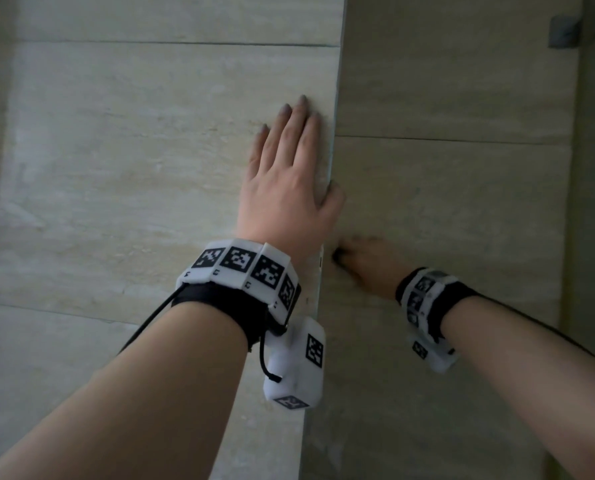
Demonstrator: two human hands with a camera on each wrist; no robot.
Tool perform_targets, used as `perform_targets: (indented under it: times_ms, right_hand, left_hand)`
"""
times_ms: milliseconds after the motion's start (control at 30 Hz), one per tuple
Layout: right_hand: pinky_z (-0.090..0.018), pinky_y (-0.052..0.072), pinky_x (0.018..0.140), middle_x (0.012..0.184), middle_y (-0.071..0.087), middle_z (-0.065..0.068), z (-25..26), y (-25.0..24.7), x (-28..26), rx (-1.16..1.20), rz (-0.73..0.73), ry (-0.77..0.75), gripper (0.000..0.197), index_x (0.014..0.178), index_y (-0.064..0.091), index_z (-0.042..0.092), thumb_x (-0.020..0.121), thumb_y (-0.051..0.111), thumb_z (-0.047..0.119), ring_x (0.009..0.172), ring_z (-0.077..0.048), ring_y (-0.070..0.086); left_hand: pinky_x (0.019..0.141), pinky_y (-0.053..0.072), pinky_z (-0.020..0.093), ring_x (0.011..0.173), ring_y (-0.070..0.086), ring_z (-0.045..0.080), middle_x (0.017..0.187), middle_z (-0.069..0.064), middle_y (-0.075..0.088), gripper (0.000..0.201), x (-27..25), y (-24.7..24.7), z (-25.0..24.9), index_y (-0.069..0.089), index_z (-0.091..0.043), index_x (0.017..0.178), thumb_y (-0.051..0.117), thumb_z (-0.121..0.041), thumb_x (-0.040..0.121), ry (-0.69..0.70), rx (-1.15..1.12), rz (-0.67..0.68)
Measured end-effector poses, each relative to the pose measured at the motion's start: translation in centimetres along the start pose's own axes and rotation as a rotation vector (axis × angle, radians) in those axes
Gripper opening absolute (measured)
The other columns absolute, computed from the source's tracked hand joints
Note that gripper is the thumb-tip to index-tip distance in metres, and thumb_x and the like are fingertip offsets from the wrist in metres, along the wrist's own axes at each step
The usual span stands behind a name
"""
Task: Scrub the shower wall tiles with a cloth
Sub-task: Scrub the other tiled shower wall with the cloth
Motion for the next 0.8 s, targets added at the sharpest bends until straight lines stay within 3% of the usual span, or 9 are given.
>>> perform_targets:
  times_ms: [100,200,267,333,467,567,700,800]
  right_hand:
    - [-0.042,0.046,0.065,0.100,0.052,-0.021,-6.9,-4.5,0.8,0.076,-0.167,0.399,0.011,0.090,0.066,-0.006,0.087,0.056,0.000,0.082,-0.037,0.054]
    - [-0.039,0.038,0.064,0.101,0.049,-0.021,-8.2,-5.2,0.7,0.119,-0.188,0.524,0.015,0.087,0.064,-0.007,0.090,0.051,0.000,0.084,-0.034,0.049]
    - [-0.038,0.039,0.059,0.094,0.050,-0.021,-6.2,-4.2,0.7,0.120,-0.176,0.460,0.012,0.080,0.062,-0.007,0.088,0.055,-0.001,0.077,-0.034,0.051]
    - [-0.037,0.043,0.051,0.082,0.051,-0.019,-3.0,-2.4,0.3,0.120,-0.160,0.289,0.007,0.072,0.061,-0.005,0.078,0.066,-0.004,0.065,-0.033,0.053]
    - [-0.034,0.046,0.050,0.088,0.057,-0.012,2.6,2.1,-1.8,0.012,0.128,-0.069,0.013,0.088,0.069,0.003,0.075,0.069,0.005,0.064,-0.029,0.054]
    - [-0.032,0.045,0.051,0.090,0.059,-0.009,1.4,0.5,-1.2,-0.063,0.066,-0.096,0.019,0.090,0.071,0.007,0.072,0.074,0.007,0.064,-0.027,0.055]
    - [-0.042,0.047,0.072,0.107,0.054,-0.021,-7.2,-4.5,0.3,-0.014,-0.113,0.317,0.019,0.102,0.066,-0.005,0.092,0.054,0.005,0.089,-0.036,0.054]
    - [-0.041,0.043,0.070,0.104,0.052,-0.022,-11.2,-6.7,-0.6,0.094,-0.281,0.566,0.019,0.099,0.067,-0.007,0.091,0.053,0.003,0.089,-0.038,0.051]
  left_hand:
    - [0.121,0.004,0.036,0.148,0.010,0.020,0.160,0.007,0.017,0.073,0.0,0.0,0.1,0.024,-0.008,0.151,0.048,-0.037,0.088,0.005,0.002,-0.007]
    - [0.121,0.003,0.036,0.148,0.009,0.019,0.160,0.006,0.016,0.074,0.0,0.0,0.0,0.023,-0.008,0.151,0.048,-0.037,0.088,0.003,0.010,-0.003]
    - [0.121,0.001,0.035,0.148,0.008,0.019,0.160,0.005,0.015,0.074,0.0,0.1,0.0,0.021,-0.009,0.151,0.048,-0.037,0.089,-0.002,0.015,0.008]
    - [0.121,0.002,0.035,0.148,0.008,0.019,0.160,0.006,0.015,0.074,0.0,0.1,0.1,0.022,-0.008,0.151,0.047,-0.038,0.088,-0.009,0.011,0.005]
    - [0.121,0.002,0.035,0.148,0.011,0.020,0.159,0.007,0.018,0.074,0.0,-0.1,0.0,0.025,-0.008,0.150,0.045,-0.039,0.086,-0.004,-0.001,-0.009]
    - [0.120,0.004,0.034,0.147,0.015,0.021,0.158,0.008,0.022,0.074,0.0,-0.2,0.0,0.029,-0.007,0.149,0.046,-0.039,0.085,0.004,-0.007,-0.042]
    - [0.120,0.005,0.035,0.147,0.016,0.021,0.158,0.008,0.023,0.075,0.1,-0.1,0.0,0.029,-0.007,0.149,0.048,-0.039,0.084,0.014,-0.010,-0.050]
    - [0.121,0.004,0.035,0.147,0.014,0.021,0.159,0.008,0.021,0.075,0.1,0.0,0.1,0.027,-0.007,0.150,0.043,-0.041,0.085,0.013,0.010,-0.035]
Point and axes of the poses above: each hand's wrist, its own x-axis towards the middle knuckle, its own y-axis out of the palm, z = x × y, the point moved 9 cm from there along x, towards the middle knuckle
